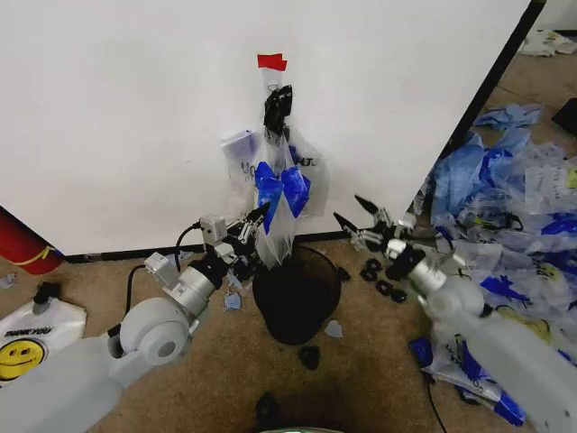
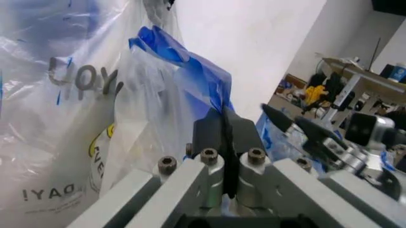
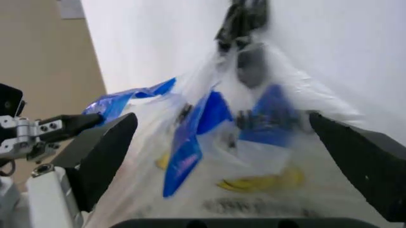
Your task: Pick up the garbage bag from the wall and place it over the trash bin.
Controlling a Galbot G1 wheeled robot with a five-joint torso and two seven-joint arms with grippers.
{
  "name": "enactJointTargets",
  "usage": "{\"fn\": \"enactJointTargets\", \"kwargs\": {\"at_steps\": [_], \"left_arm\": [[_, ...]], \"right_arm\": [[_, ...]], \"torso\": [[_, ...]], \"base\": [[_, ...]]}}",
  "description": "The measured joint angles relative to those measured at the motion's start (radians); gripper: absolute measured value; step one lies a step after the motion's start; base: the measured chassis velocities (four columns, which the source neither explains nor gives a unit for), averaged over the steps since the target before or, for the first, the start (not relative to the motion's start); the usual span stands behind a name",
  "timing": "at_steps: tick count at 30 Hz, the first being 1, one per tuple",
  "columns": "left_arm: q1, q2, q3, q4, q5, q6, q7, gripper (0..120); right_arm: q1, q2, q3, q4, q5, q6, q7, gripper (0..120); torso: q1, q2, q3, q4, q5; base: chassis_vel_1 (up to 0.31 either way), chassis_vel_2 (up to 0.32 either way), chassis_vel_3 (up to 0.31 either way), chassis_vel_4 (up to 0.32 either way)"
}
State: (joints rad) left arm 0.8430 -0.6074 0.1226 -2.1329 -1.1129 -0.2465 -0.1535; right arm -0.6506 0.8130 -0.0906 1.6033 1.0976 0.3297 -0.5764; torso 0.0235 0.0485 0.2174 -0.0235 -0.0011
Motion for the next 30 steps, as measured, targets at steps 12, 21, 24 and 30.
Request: {"fn": "enactJointTargets", "kwargs": {"at_steps": [12, 21, 24, 30], "left_arm": [[0.012, -0.006, -0.011, 0.0, 0.007, 0.0, -0.008, 0], [0.019, -0.02, -0.001, 0.0, 0.027, 0.0, -0.012, 0], [0.021, -0.023, 0.0, 0.0, 0.03, 0.0, -0.013, 0], [0.02, -0.027, 0.003, -0.001, 0.033, 0.0, -0.014, 0]], "right_arm": [[0.145, 0.125, -0.167, -0.098, -0.013, 0.0, -0.002, 100], [0.185, 0.143, -0.189, -0.126, -0.012, 0.0, -0.002, 100], [0.197, 0.148, -0.198, -0.136, -0.01, -0.001, -0.006, 100], [0.187, 0.16, -0.2, -0.137, -0.013, -0.001, -0.007, 90]], "torso": [[0.0, 0.0, 0.0, -0.0001, -0.0001], [0.0, 0.0, 0.0, -0.0002, 0.0], [0.0, 0.0, 0.0, -0.0002, 0.0001], [0.0, 0.0, 0.0, -0.0001, 0.0002]], "base": [[0.0, 0.0, 0.0, 0.0], [0.0, 0.0, 0.0, 0.0], [0.0, 0.0, 0.0, 0.0], [0.0, 0.0, 0.0, 0.0]]}}
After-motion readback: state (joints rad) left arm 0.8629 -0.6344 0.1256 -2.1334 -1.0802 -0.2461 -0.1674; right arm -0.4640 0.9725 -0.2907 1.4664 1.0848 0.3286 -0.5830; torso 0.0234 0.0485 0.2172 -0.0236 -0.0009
